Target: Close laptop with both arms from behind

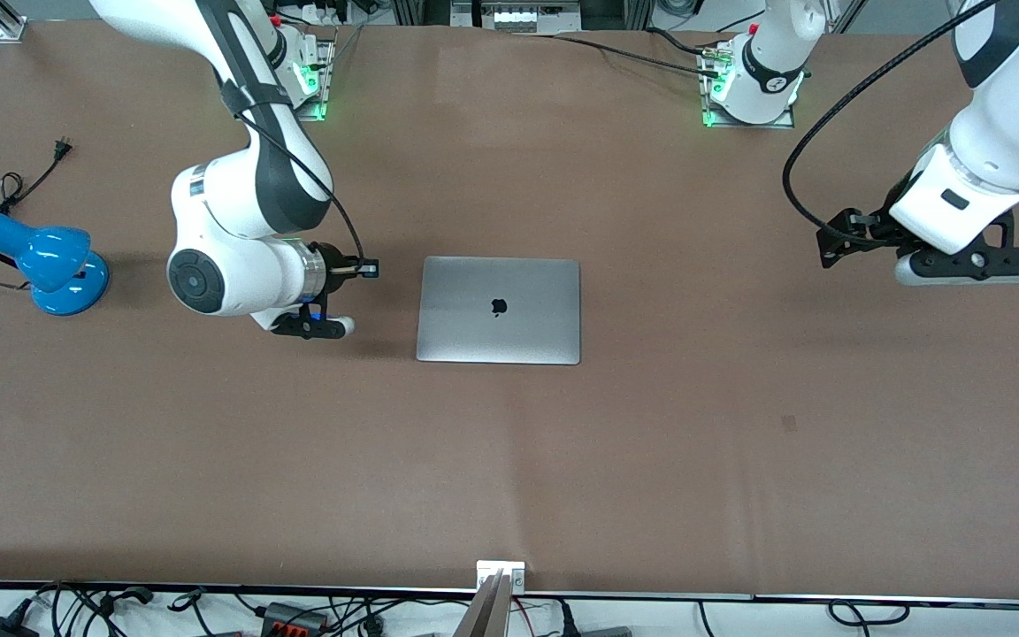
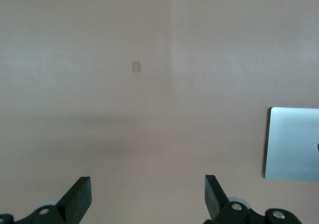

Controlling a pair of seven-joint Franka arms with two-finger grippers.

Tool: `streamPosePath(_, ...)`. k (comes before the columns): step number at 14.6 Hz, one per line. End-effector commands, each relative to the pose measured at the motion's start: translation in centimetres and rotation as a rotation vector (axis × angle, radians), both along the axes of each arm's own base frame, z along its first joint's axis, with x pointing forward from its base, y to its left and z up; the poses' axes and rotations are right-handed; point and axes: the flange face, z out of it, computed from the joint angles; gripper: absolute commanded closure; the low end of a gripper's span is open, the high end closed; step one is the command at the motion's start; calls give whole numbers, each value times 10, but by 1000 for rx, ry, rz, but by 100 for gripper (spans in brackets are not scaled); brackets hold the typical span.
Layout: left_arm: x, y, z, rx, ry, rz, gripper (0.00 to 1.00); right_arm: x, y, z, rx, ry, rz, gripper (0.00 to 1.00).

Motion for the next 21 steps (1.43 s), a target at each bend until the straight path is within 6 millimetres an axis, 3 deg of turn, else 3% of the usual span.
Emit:
streamPosePath(1,-24,18,-8,-13,-21,-61,0,-1,1,-1,-10,-6,1,100)
streamPosePath(4,-19,29,-12,-10,-1,-62,0,-1,1,-1,-9,-8,3,100)
streamPosePath(9,-2,33,3,-3,28,-48,0,3,-8,2,-19,-16,-4,100)
streamPosePath(11,2,34,2,-3,42,-47,0,5,-13,10,-25,-33,-4,100)
streamPosePath(15,5,58,-2,-11,54,-7,0,9,-24,27,-23,-61,-14,100)
streamPosePath(21,9,62,-9,-10,62,-4,0,10,-55,80,-55,-115,-4,100)
